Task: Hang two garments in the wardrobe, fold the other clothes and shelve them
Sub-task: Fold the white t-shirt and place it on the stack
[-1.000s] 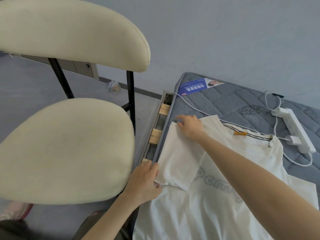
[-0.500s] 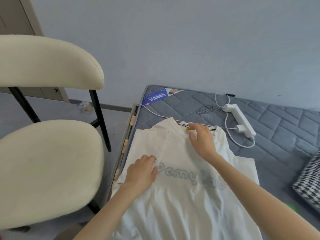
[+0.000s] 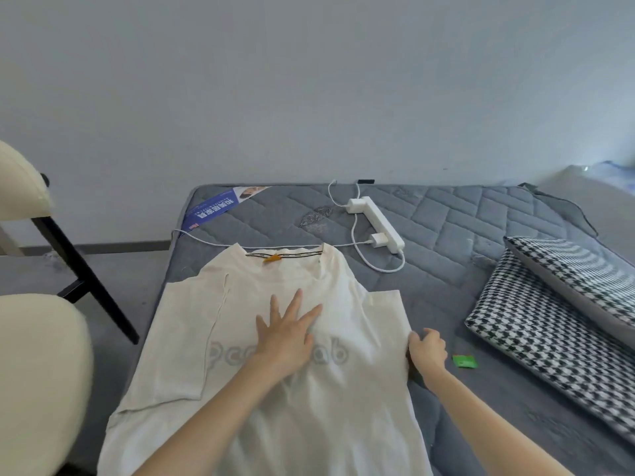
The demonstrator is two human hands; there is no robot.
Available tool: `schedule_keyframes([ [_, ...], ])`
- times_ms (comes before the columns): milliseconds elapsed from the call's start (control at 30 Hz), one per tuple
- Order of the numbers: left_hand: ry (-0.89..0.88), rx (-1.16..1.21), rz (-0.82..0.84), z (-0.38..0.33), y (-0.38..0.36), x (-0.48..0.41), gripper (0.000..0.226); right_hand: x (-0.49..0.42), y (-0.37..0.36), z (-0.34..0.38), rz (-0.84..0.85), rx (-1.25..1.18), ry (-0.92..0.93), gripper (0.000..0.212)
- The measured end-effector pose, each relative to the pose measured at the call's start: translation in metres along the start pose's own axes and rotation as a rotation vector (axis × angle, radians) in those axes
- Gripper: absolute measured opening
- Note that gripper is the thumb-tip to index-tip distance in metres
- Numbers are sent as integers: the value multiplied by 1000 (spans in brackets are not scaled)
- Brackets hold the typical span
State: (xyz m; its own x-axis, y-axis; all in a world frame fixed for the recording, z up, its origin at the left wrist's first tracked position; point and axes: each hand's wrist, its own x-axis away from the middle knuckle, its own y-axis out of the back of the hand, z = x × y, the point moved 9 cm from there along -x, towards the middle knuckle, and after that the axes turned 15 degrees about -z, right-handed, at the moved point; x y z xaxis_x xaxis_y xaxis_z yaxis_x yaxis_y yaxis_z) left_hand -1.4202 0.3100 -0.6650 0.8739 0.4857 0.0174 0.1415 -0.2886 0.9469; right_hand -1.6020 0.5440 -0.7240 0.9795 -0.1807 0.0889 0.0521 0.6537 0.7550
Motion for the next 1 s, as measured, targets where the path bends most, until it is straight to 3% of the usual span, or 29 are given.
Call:
schedule_keyframes([
  [100, 53, -57, 30, 4, -10, -10, 52, 1, -14, -10, 103, -132, -109, 22],
  [233, 79, -79, 60, 6, -21, -16, 50, 9, -39, -15, 338, -479, -427, 23],
  [300, 87, -74, 68, 7, -25, -18, 50, 8, -38, -10, 345, -584, -507, 21],
  [367, 91, -63, 76, 10, -27, -19, 50, -6, -17, 6, 154, -612, -345, 26],
  [433, 92, -48, 86, 13, -28, -21, 49, -9, 13, 34, -58, -622, -58, 33],
  [467, 93, -42, 92, 14, -28, -22, 49, -4, 18, 50, -46, -630, 71, 34],
  [533, 98, -42, 99, 14, -29, -22, 49, 15, 7, 71, 172, -598, 229, 39],
  [600, 105, -42, 100, 15, -31, -22, 50, 33, -15, 71, 428, -515, 217, 44],
  [633, 108, -38, 104, 15, -31, -22, 50, 34, -21, 65, 460, -484, 191, 41],
  [733, 109, -29, 116, 16, -32, -24, 51, 24, -28, 46, 344, -340, 169, 20],
  [800, 109, -34, 120, 17, -34, -25, 51, 26, -42, 34, 388, -212, 142, 51],
  [867, 109, -38, 123, 18, -36, -25, 51, 29, -51, 31, 409, -117, 152, 65],
  [1000, 114, -39, 134, 20, -37, -26, 51, 33, -50, 44, 443, -29, 320, 39],
])
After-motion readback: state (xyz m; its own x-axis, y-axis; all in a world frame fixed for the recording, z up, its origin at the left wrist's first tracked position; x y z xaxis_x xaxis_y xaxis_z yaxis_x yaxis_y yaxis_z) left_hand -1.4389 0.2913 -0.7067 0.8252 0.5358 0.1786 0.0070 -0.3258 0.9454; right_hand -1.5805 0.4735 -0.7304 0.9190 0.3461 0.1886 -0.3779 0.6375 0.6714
